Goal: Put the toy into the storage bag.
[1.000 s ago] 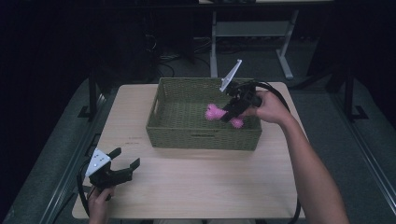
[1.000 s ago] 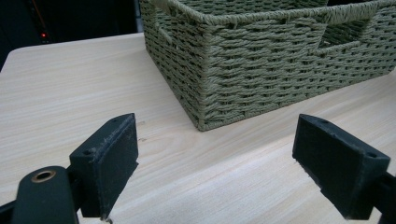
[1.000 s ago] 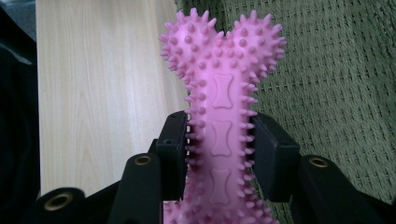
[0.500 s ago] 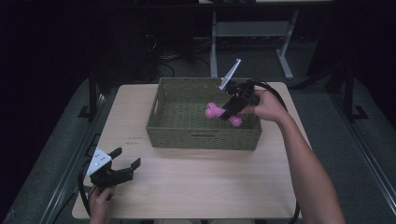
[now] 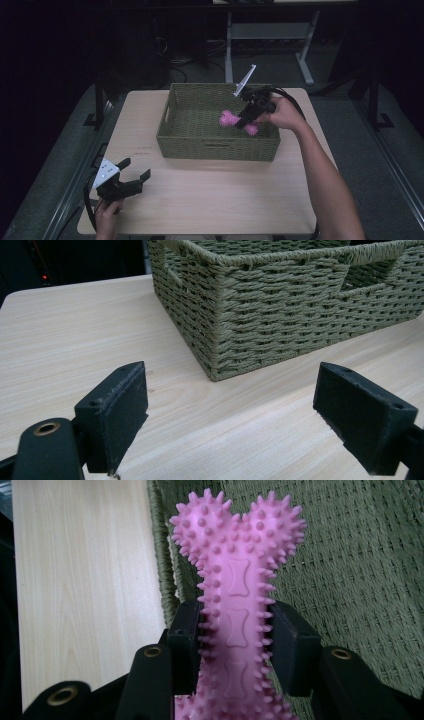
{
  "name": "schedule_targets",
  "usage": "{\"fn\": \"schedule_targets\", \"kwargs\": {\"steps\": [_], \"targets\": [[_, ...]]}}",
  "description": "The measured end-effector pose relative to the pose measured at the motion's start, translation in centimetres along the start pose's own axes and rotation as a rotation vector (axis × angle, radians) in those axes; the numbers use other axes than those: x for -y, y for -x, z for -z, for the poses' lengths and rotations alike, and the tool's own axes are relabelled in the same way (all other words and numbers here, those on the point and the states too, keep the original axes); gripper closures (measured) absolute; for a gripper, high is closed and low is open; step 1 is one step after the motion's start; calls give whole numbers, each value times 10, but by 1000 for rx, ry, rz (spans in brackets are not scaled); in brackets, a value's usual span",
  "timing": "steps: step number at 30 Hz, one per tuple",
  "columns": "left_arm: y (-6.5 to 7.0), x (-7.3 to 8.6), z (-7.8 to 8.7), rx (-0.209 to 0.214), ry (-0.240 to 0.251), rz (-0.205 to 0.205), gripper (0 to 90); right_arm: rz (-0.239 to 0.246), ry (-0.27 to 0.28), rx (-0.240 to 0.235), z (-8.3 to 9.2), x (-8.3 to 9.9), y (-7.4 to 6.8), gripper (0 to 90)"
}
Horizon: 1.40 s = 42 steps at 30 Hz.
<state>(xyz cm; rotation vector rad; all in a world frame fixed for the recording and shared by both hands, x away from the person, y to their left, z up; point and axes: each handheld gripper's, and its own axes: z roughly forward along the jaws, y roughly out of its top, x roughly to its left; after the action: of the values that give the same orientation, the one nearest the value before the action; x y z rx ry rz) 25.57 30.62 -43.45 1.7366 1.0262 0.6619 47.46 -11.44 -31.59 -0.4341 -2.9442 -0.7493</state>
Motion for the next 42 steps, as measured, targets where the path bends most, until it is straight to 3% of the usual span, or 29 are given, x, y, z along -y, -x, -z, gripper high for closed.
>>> {"fn": "schedule_targets", "kwargs": {"steps": [42], "targets": [[-1, 0, 2, -1, 8, -3, 138, -73, -34, -9, -27, 7, 24, 581]]}}
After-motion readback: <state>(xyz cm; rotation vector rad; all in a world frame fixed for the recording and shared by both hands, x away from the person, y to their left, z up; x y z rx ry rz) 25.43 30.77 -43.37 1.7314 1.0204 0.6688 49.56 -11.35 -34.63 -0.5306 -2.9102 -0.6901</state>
